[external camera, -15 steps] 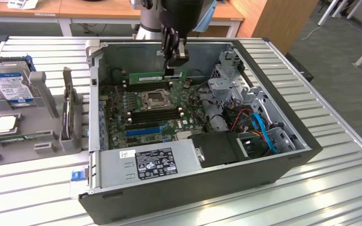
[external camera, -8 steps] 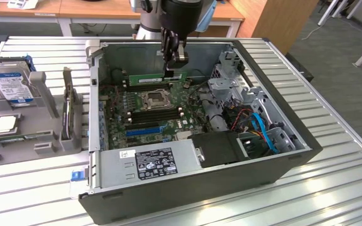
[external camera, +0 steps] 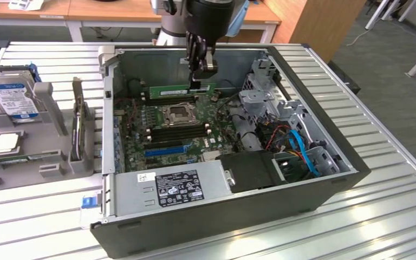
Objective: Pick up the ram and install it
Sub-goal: 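Pick up the ram and move it above insertion slot, then insert the ram into the slot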
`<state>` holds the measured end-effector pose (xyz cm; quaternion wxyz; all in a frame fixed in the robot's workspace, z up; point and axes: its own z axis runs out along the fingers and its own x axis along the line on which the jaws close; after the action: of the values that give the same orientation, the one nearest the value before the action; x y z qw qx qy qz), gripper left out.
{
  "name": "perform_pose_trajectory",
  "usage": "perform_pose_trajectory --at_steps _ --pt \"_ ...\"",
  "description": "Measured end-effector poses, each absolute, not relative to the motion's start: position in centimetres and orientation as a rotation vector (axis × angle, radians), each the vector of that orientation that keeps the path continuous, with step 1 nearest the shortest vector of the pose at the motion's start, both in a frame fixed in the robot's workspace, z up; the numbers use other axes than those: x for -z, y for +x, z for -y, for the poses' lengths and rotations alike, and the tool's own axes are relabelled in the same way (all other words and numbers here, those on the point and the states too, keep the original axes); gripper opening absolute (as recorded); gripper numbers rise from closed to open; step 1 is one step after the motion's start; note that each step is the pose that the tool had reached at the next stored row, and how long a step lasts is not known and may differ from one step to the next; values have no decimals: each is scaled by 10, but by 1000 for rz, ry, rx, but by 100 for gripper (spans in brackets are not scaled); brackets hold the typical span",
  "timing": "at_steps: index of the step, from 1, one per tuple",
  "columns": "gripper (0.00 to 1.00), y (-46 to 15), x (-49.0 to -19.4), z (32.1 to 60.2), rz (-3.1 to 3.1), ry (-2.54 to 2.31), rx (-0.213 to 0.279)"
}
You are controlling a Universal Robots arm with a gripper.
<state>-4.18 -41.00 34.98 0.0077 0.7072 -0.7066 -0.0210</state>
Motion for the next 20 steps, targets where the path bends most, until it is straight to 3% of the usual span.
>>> perform_pose_trajectory --at_steps 20 --pt "12 -42 -340 410 2209 2211 65"
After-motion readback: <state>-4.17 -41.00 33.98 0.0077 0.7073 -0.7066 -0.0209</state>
